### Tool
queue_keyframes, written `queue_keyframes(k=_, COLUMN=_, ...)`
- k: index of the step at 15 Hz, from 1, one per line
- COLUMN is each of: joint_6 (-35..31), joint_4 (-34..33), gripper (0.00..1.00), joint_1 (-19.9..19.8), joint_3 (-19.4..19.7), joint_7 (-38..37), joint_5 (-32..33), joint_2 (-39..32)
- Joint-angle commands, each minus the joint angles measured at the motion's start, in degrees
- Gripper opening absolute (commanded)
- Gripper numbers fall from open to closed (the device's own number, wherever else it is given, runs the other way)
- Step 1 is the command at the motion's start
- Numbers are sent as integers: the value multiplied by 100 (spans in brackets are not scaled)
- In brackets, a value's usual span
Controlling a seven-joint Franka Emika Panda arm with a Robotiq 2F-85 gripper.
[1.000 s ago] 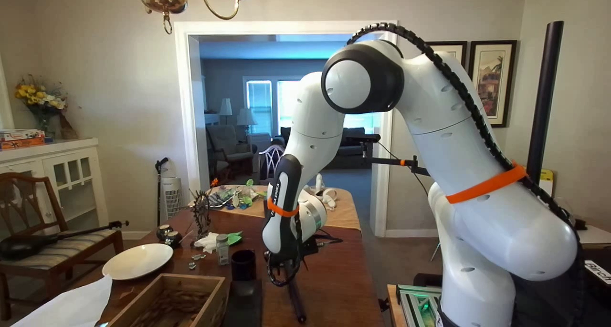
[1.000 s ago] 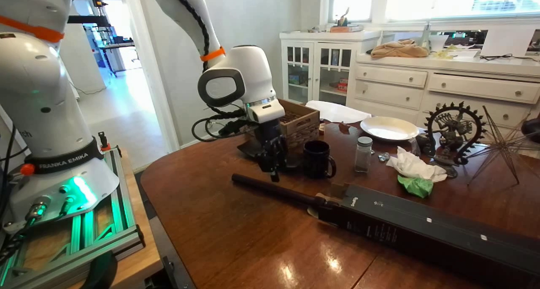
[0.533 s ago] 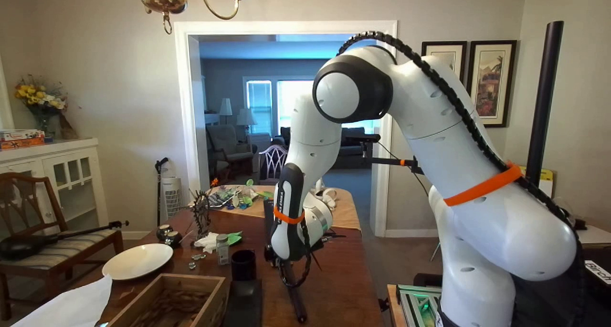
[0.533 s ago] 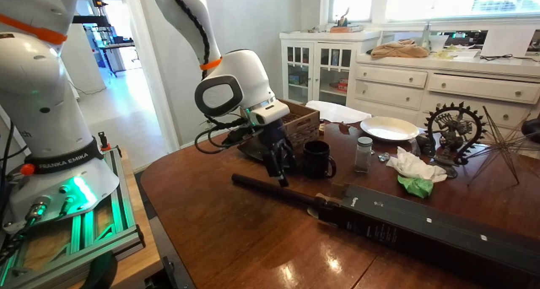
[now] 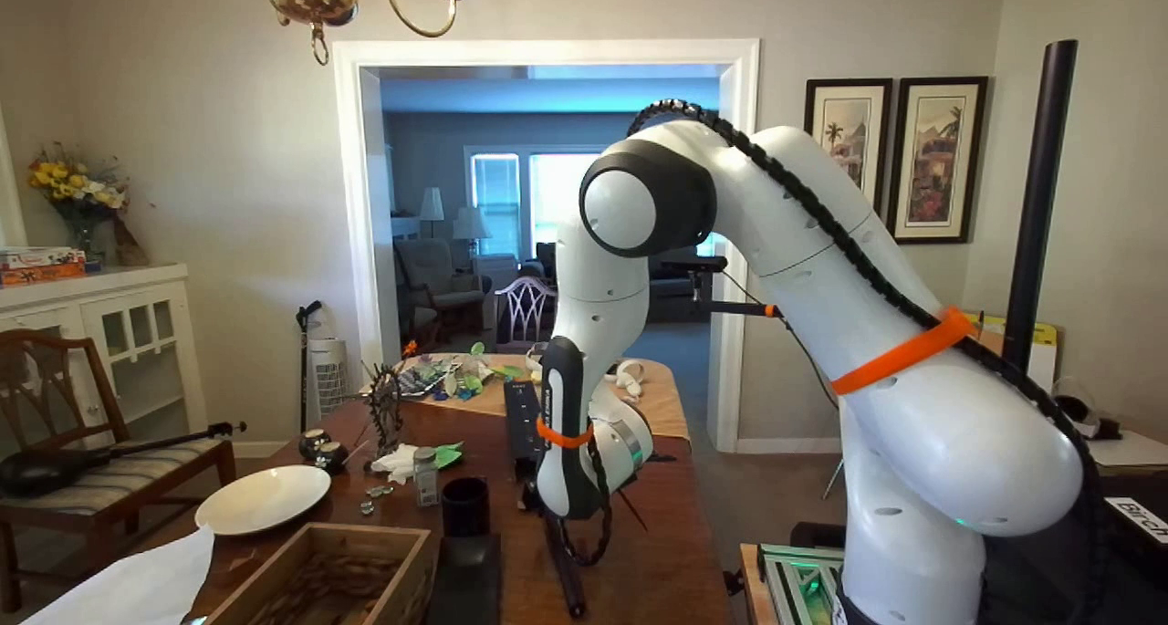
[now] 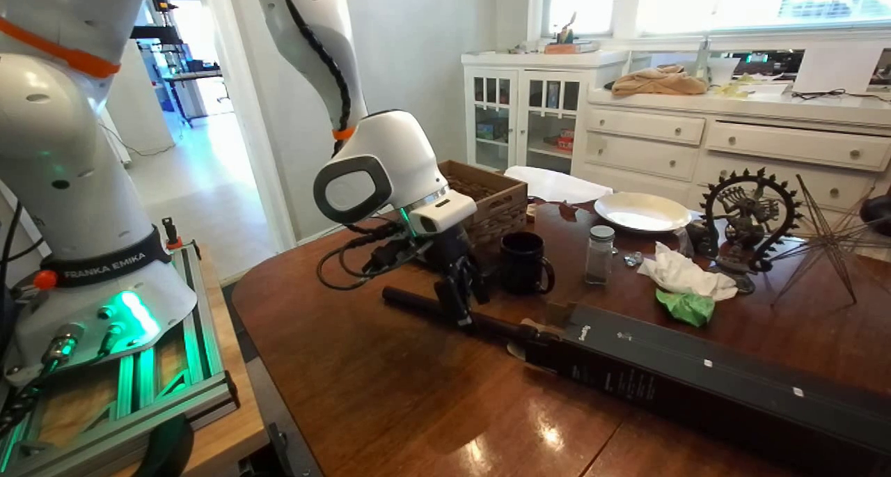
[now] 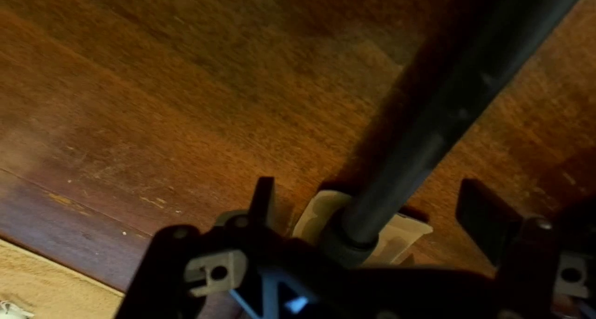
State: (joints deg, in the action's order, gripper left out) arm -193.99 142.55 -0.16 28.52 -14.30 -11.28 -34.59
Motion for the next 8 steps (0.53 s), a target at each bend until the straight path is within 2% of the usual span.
queue_keyframes(k=1, joint_6=-508, joint_4=-127, gripper=100, joint_1=-506, joint_3=-429, joint_7=284, joint_5=-129, joint_2=-264)
queue_keyframes(k=5, joint_6=-900, joint_4=-204, gripper=97, joint_1=-1023, joint_3=-950, joint_7=206, joint_5=-198, joint_2=-448)
queue_keyframes(k=6, joint_6=-985, joint_4=-252, gripper=83, joint_1=-1121, joint_3=-1062, joint_7=163, joint_5=-232, joint_2=-534)
queue_keyframes(k=7, joint_6=-1020, joint_4=-258, gripper=73, joint_1=-1197, joint_3=-1139, joint_7=163, joint_5=-243, joint_2=-555)
queue_keyframes(k=8, joint_6=-1043, joint_4=-283, gripper=72, joint_1=-1273, joint_3=-1210, joint_7=152, joint_5=-258, joint_2=-577)
